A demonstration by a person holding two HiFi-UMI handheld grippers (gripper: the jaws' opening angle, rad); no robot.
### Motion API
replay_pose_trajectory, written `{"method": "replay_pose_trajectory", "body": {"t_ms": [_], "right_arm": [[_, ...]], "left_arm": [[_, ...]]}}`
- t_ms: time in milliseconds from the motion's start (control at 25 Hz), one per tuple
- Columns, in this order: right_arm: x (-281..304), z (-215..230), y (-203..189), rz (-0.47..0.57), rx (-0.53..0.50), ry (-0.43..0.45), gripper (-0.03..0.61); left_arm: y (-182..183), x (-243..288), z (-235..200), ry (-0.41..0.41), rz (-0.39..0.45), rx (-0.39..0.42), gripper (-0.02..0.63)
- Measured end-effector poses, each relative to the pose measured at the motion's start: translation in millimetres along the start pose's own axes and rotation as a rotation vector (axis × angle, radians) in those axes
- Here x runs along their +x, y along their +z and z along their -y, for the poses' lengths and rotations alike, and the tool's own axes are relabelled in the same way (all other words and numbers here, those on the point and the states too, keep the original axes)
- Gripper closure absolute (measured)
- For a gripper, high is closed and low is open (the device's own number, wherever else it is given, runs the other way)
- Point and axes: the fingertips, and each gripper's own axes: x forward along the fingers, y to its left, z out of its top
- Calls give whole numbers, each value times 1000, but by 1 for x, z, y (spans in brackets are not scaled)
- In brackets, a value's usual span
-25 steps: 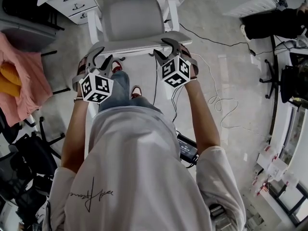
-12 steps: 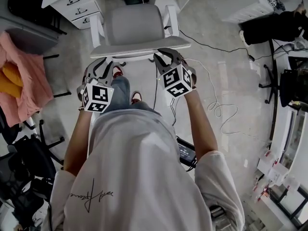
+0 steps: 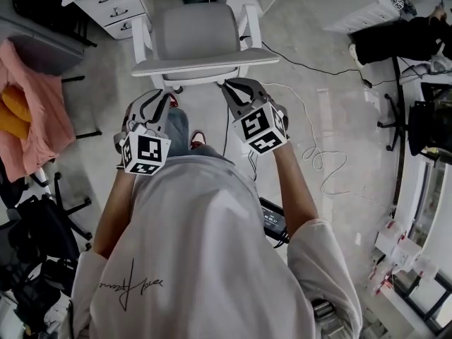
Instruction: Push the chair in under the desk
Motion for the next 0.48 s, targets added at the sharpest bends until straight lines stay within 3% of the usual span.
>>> {"method": "replay_pose_trajectory", "body": {"t_ms": [280,480], "right_arm": [[-17,-20,10,4,-12,14,543],[-35,-28,35,138,121,25,548]], "left_arm": [[3,-19,8,13,27,-47,581],[15,-32,13,-10,59,-134,599]]}}
